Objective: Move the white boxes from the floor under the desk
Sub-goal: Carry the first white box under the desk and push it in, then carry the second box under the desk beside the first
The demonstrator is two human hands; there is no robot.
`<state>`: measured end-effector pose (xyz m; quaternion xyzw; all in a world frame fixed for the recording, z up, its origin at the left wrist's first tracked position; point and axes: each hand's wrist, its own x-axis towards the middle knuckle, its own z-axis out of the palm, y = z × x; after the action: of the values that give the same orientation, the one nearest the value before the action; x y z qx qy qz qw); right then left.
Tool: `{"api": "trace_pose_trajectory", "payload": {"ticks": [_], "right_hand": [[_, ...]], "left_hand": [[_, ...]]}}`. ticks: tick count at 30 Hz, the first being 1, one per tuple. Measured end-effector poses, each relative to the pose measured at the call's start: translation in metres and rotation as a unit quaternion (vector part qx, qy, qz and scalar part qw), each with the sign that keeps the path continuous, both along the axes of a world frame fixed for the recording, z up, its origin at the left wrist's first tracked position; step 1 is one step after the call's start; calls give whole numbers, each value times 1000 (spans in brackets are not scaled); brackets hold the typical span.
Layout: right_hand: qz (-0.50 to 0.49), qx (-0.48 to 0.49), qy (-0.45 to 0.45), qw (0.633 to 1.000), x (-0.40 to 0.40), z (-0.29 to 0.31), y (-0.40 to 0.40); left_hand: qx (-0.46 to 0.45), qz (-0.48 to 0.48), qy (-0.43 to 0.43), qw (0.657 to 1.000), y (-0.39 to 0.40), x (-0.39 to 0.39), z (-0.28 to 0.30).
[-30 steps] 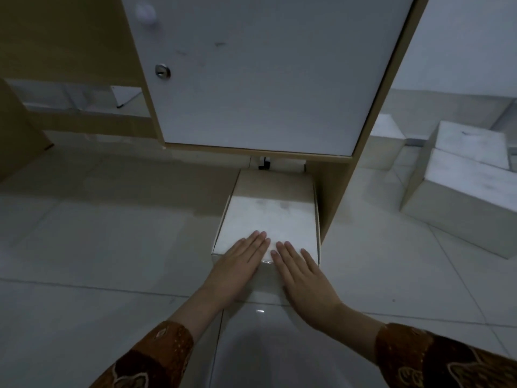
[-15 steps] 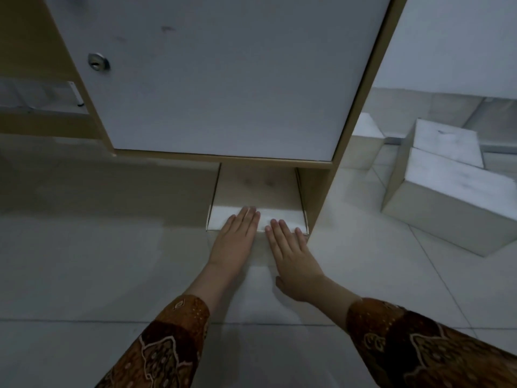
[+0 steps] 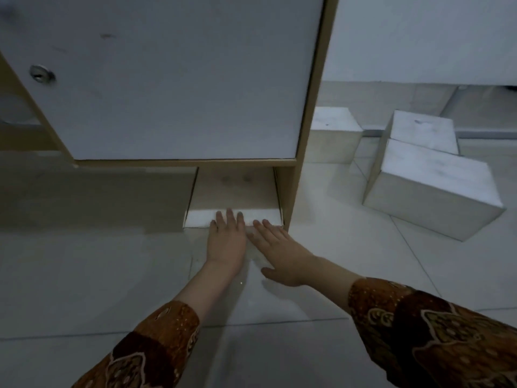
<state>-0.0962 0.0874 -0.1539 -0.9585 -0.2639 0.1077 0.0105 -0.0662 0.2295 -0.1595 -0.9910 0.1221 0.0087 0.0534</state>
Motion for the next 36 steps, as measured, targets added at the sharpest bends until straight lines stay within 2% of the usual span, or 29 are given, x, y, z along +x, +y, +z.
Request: {"api": "trace_pose_trajectory", "payload": {"ticks": [2,5,7,10,14,18,20,21,23,25,27,31,36], "right_hand": [[4,39,3,999,-12,8,-29],[-28,59,1,998,-24,17,-83],[-53,58,-15,997,-27,21,-125],[-125,50,-23,991,-21,24,-187],[-287,78,-46,954,2,19,-274],[-435,157,-118,879,28,19,-346],[-489,153,-153,845,32,16,-382],[-491,121,-162,847,31,14,-395],[-458,57,-150,875,31,5,-430],[-409,53,-128,902,30,-9,-451],[-384,75,-140,910,25,-25,-458],[-394,112,-243,879,16,-56,-455],[-399,168,-302,849,7,-41,-435]], "left_hand": [[0,-64,-31,997,-25,-13,18],[-98,-170,-97,976,-51,-31,40],[-174,-238,-102,950,-71,-39,45],[-224,-287,-82,928,-102,-50,46],[-302,-245,-37,921,-149,-51,25],[-368,-150,18,918,-202,-18,4],[-372,-116,37,920,-231,10,0],[-372,-99,48,922,-239,22,0],[-371,-65,73,923,-267,48,-5],[-375,-39,81,923,-289,66,-9],[-381,-14,78,921,-310,82,-8],[-421,45,101,900,-361,109,-7],[-467,80,97,875,-387,126,12]]}}
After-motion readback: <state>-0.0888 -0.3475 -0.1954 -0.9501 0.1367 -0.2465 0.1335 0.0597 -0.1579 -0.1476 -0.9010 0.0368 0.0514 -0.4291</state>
